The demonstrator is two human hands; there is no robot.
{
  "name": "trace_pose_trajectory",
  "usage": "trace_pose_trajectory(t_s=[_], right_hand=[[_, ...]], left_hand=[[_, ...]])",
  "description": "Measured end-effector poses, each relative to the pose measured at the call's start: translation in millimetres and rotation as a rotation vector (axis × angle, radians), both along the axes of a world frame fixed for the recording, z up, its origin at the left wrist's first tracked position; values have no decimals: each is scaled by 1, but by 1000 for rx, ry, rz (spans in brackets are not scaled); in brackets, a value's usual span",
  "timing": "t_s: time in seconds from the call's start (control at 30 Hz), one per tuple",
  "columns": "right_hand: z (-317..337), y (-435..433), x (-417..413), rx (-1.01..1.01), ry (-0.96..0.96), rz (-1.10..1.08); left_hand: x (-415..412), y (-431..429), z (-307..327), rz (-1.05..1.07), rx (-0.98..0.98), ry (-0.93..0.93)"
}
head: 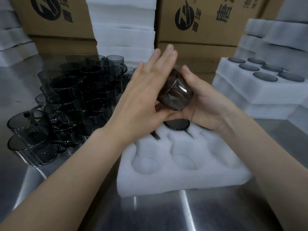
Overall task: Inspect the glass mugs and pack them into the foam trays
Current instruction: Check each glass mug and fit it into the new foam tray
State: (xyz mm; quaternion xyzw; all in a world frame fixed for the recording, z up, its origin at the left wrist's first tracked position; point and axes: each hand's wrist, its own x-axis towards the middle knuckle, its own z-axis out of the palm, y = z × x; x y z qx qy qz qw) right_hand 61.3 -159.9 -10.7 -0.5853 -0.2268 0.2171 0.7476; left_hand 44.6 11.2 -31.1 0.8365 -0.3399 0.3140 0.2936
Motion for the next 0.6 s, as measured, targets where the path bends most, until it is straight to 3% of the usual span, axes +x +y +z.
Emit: trace_pose_trajectory(t_s=[0.17, 0.37, 0.6], right_hand=[[-2, -1, 1, 129, -107, -189], [-3, 0, 2, 140, -172, -271], [0, -3, 2, 154, -184, -313]], left_hand=[[-4, 1, -3, 40, -109, 169], [-1, 0, -9, 5, -217, 101], [0, 2, -11, -44, -174, 42]])
